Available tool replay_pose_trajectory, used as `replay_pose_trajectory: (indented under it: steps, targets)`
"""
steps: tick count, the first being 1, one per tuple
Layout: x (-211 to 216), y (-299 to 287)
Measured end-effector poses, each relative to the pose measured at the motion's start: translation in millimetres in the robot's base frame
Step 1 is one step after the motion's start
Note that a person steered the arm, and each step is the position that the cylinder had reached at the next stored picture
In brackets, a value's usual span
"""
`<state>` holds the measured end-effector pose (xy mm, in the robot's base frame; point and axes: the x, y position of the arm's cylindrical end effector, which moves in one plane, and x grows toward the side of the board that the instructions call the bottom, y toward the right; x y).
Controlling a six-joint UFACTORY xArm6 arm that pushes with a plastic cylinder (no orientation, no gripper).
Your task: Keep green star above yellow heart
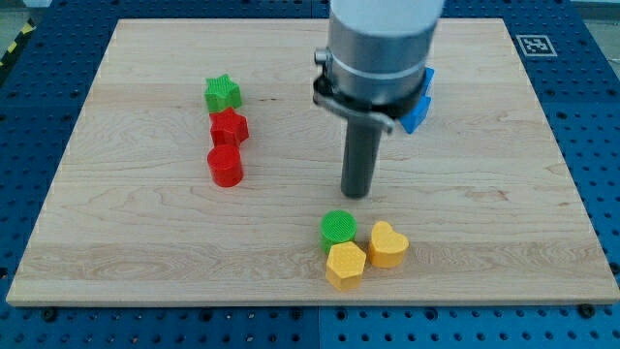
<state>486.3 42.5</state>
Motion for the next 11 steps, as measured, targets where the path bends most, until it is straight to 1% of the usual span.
replay_pose_trajectory:
  steps: [2,3,4,5,6,7,8,9,10,11]
  targets:
    - [-145,-39]
    - [-198,-91]
    - [-197,-182]
    - [-142,-224]
    - [-131,-203]
    - [-134,-160]
    - [-119,-109]
    - [-117,-60]
    - [-119,-43]
    - [-108,-22]
